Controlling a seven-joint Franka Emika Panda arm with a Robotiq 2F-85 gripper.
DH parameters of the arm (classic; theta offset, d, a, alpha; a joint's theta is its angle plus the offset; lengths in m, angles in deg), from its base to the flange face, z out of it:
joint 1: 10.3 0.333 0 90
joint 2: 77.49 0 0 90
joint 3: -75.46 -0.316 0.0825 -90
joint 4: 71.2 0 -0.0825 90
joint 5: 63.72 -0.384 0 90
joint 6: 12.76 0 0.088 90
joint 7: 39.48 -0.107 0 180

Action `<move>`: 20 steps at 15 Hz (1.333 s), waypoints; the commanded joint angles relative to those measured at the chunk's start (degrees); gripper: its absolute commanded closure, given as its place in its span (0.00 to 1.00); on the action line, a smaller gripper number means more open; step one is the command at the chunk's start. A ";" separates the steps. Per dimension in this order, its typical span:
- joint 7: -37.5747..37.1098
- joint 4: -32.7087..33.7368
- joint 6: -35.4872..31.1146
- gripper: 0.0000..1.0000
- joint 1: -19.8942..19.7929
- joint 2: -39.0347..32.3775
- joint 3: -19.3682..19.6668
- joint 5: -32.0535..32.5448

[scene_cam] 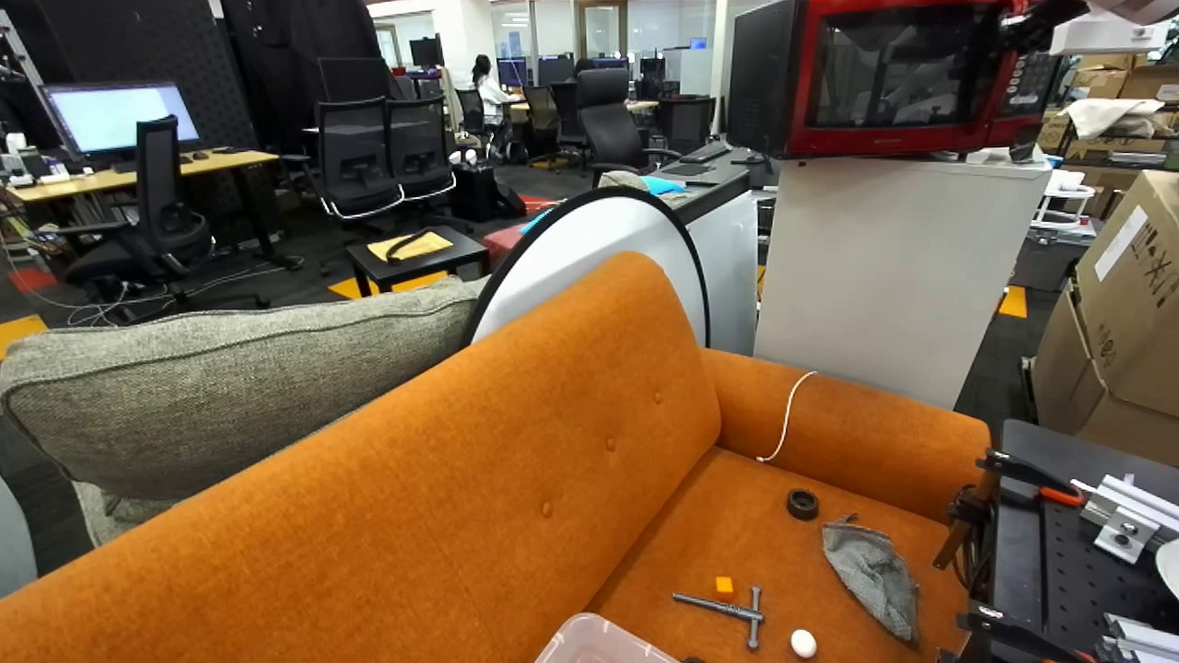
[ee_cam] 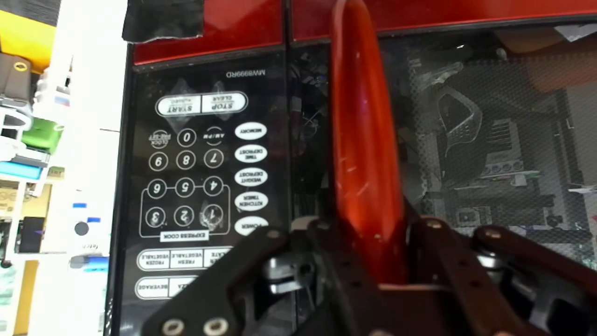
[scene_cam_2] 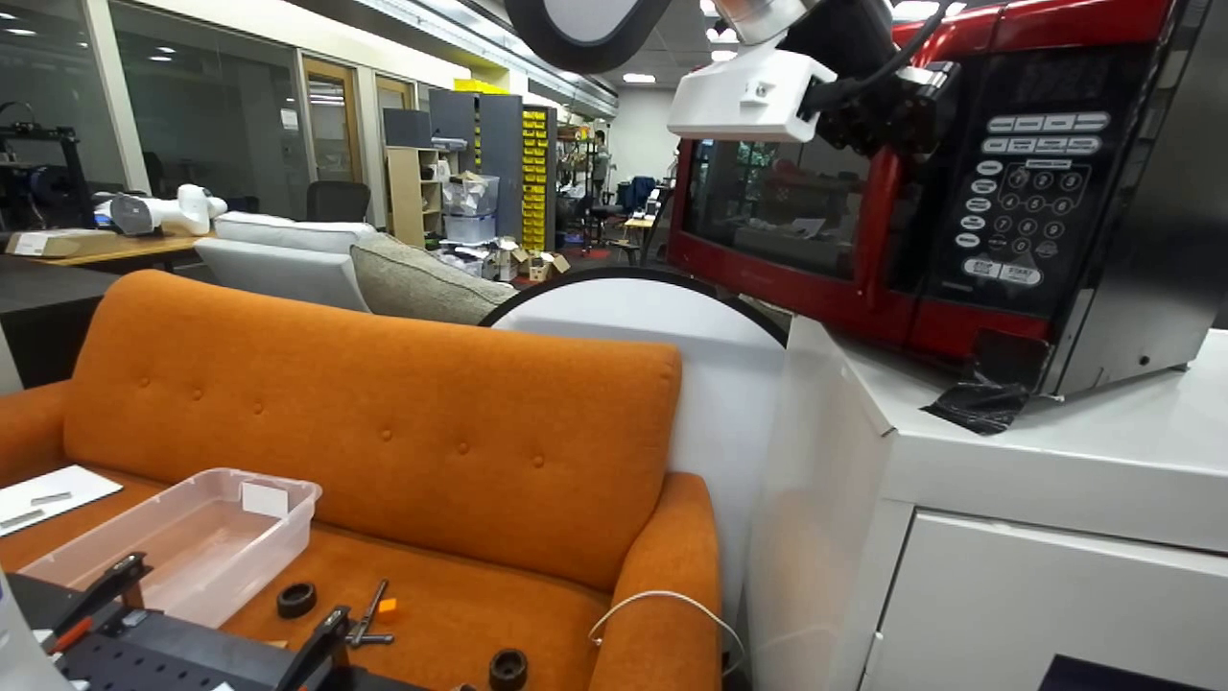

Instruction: Open the microwave door

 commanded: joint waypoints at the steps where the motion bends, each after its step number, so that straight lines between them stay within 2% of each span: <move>1: 3.01 -2.85 -2.00 0.93 0.19 2.77 1.87 -3.65; 5: 6.60 -4.58 -2.34 0.93 0.55 4.51 1.93 -6.40; 10: 10.14 -9.21 -1.60 0.93 0.45 9.95 2.29 -8.13; 15: 9.92 -17.19 -0.59 0.93 -0.62 19.45 3.25 -6.60; 20: 8.44 -21.56 -2.89 0.93 -2.29 23.57 2.07 -6.29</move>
